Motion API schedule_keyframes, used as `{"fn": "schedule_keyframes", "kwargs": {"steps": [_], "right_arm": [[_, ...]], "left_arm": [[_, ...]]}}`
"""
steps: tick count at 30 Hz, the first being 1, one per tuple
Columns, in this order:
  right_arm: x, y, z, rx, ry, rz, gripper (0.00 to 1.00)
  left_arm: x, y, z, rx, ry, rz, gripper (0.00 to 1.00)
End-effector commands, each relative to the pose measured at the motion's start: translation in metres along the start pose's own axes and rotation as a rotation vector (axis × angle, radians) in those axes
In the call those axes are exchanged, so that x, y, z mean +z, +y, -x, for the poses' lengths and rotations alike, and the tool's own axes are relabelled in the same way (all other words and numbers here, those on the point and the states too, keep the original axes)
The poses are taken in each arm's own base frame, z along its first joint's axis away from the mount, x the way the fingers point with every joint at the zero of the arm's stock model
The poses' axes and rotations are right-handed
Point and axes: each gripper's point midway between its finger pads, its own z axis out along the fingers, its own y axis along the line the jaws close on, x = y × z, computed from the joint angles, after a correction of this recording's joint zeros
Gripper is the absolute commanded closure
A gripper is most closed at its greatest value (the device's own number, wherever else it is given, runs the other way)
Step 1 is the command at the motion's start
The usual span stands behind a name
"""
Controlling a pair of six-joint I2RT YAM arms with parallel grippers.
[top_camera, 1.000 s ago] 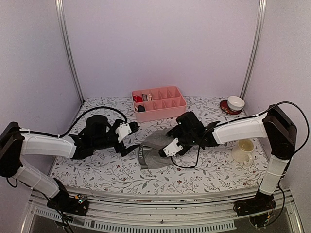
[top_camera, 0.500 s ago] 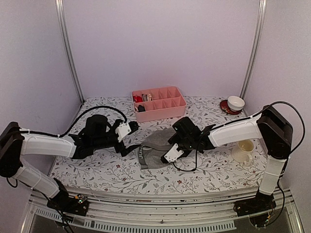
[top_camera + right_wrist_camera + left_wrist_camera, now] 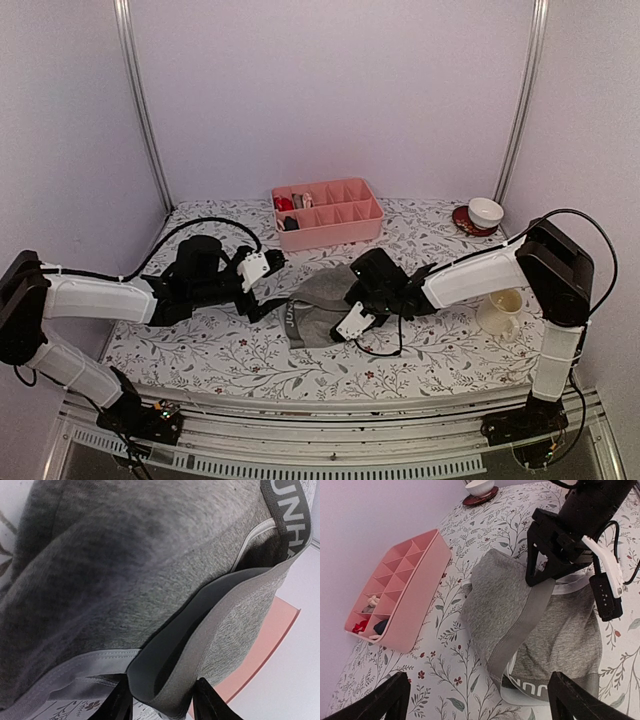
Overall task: Roll the underwear
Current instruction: Pick up the underwear from the center of the board.
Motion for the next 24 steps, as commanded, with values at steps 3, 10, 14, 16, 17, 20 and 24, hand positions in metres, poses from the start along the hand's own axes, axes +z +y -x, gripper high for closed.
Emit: {"fn": "schedule_keyframes", "kwargs": {"steps": [3,10,14,16,17,20,24], "right_arm": [[0.001,-0.005,0.002,-0.007,0.013,-0.025,0.70],[-0.008,-0.024,0.001,0.038,0.016,-0.061,0.95],[-0.022,-0.050,0.004,0.142,-0.032,-0.085,0.98],[-0.032,-0.071,0.005,0.236,-0.069,-0.091,0.98],[-0.037,-0.082,0.005,0.291,-0.083,-0.094,0.98],[-0.050,-0.106,0.008,0.460,-0.141,-0.057,0.98],[-0.066,-0.139,0.015,0.664,-0.227,-0.015,0.98]], "left_arm": [[0.002,0.006,0.001,-0.017,0.003,-0.001,0.02],[0.002,0.005,0.003,-0.016,-0.004,-0.010,0.02],[-0.006,0.007,0.012,0.000,-0.038,0.000,0.02],[-0.014,0.007,0.019,0.016,-0.068,-0.001,0.01],[-0.018,0.006,0.023,0.026,-0.087,-0.007,0.01],[-0.028,-0.003,0.032,0.054,-0.137,-0.047,0.01],[-0.035,-0.011,0.044,0.060,-0.185,-0.097,0.02]]}}
